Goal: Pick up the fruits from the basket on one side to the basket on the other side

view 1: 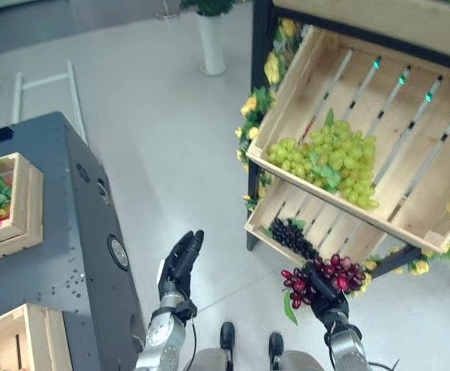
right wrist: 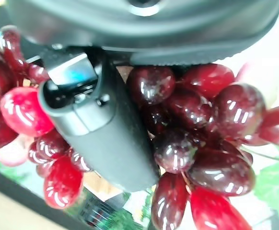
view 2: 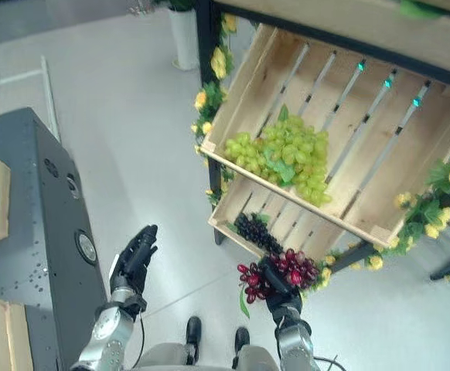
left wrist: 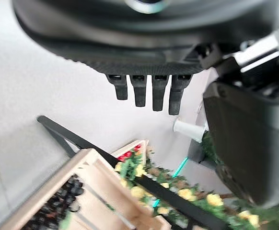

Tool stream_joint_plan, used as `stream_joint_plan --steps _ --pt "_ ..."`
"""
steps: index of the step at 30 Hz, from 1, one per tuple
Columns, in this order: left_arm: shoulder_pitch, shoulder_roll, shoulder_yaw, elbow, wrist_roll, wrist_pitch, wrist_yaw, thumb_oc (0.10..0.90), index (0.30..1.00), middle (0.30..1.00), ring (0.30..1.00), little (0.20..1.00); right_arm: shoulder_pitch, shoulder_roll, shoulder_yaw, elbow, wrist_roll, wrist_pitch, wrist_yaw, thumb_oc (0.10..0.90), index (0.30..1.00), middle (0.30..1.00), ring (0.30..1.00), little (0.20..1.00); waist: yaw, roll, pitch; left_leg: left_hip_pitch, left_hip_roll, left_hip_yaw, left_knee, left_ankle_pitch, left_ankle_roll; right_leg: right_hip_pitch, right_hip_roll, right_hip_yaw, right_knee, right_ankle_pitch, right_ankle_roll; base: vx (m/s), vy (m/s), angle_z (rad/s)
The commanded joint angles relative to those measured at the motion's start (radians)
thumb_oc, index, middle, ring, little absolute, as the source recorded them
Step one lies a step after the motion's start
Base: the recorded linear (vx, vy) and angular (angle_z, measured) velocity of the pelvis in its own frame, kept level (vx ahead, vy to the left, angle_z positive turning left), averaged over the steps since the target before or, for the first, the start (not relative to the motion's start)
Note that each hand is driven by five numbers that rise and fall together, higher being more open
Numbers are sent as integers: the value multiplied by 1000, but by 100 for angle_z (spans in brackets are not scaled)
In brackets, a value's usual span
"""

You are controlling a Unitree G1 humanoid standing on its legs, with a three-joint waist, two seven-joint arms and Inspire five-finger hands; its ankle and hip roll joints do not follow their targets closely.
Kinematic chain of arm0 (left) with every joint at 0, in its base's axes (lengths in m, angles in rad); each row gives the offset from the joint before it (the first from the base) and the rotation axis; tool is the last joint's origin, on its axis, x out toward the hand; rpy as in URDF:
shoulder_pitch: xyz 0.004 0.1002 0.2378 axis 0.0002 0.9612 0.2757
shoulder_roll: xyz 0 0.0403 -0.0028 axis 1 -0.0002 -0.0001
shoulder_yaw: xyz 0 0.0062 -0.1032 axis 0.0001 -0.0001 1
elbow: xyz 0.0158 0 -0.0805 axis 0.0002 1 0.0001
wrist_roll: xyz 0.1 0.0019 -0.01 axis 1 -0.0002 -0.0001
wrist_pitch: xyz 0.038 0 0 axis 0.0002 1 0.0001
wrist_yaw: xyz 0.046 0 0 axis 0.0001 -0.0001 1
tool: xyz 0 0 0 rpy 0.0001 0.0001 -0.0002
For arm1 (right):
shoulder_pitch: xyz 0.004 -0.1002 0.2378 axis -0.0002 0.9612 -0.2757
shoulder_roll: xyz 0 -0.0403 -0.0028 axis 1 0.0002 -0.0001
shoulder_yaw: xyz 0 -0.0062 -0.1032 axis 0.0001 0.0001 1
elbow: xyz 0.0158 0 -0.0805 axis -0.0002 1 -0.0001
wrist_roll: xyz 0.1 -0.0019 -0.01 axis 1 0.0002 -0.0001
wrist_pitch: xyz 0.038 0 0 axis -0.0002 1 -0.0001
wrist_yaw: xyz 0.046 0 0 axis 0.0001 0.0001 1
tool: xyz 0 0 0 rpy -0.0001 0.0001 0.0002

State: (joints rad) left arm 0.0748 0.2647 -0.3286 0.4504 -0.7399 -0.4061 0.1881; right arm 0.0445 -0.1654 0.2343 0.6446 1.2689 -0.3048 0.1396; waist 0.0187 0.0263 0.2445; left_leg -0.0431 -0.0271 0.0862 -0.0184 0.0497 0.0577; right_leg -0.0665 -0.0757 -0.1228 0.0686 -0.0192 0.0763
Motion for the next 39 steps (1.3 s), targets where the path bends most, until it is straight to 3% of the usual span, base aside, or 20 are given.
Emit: stream_joint_plan --steps 1,3,5,8,11,15,19,29,33,39 --pt "-73 38 39 -86 2 -81 22 800 900 900 900 900 -138 23 -16 -137 25 -103 84 400 300 300 300 300 21 3 57 1 9 76 116 -148 -20 -17 -87 -116 159 -49 2 -87 -15 -98" --pt "-90 40 48 -82 -32 -82 12 800 900 900 900 900 -160 24 -11 -139 28 -120 86 400 300 300 300 300 24 4 84 -10 20 86 147 -174 -24 -37 -109 -116 173 -57 6 -132 -75 -73" --pt "-139 43 40 -85 -47 -109 10 800 900 900 900 900 -249 23 -30 -119 13 -131 90 400 300 300 300 300 27 -6 132 -82 49 137 249 -219 -30 -89 -143 -136 117 -1 22 -201 -193 -11" --pt "-156 30 24 -102 -70 -106 49 800 900 900 900 900 -313 17 -32 -153 -22 -129 18 400 300 300 300 300 21 -12 180 -176 81 152 412 -272 -29 -164 -130 -121 230 -57 18 -46 -126 -13" --pt "-168 23 6 -108 -49 -119 20 800 900 900 900 900 -352 -30 -54 -182 -21 -145 38 400 300 300 300 300 17 -17 224 -259 96 143 478 -280 -40 -216 -122 -123 258 -71 0 -55 -101 -18" --pt "-223 37 -48 -136 -28 -145 16 800 900 900 900 900 -471 -96 -98 -193 -22 -166 32 400 300 300 300 300 17 -4 269 -351 79 136 503 -268 -37 -318 -124 -135 321 -86 -13 -114 -18 4" --pt "-238 39 -70 -155 -27 -147 31 800 900 900 900 900 -574 -173 -149 -202 -15 -157 29 400 300 300 300 300 31 13 276 -453 63 106 563 -279 -25 -436 -140 -146 441 -118 -26 -32 1 9" --pt "-245 76 -85 -202 -67 -110 28 800 900 900 900 900 -860 -362 -191 -95 -108 -134 -73 400 300 300 300 300 87 42 276 -613 49 63 705 -313 -11 -574 -172 -171 602 -168 -57 8 -19 12" --pt "-236 123 -104 -244 -87 -104 3 800 900 900 900 900 -1036 -498 -141 53 -184 -79 -133 400 300 300 300 300 121 40 276 -684 57 38 788 -337 1 -635 -184 -179 676 -187 -76 36 -45 16" --pt "-219 177 -102 -285 -107 -92 -23 800 900 900 900 900 -1160 -601 -53 150 -307 -9 -214 400 300 300 300 300 156 24 276 -750 62 6 861 -355 16 -682 -189 -189 730 -192 -88 30 -52 14"
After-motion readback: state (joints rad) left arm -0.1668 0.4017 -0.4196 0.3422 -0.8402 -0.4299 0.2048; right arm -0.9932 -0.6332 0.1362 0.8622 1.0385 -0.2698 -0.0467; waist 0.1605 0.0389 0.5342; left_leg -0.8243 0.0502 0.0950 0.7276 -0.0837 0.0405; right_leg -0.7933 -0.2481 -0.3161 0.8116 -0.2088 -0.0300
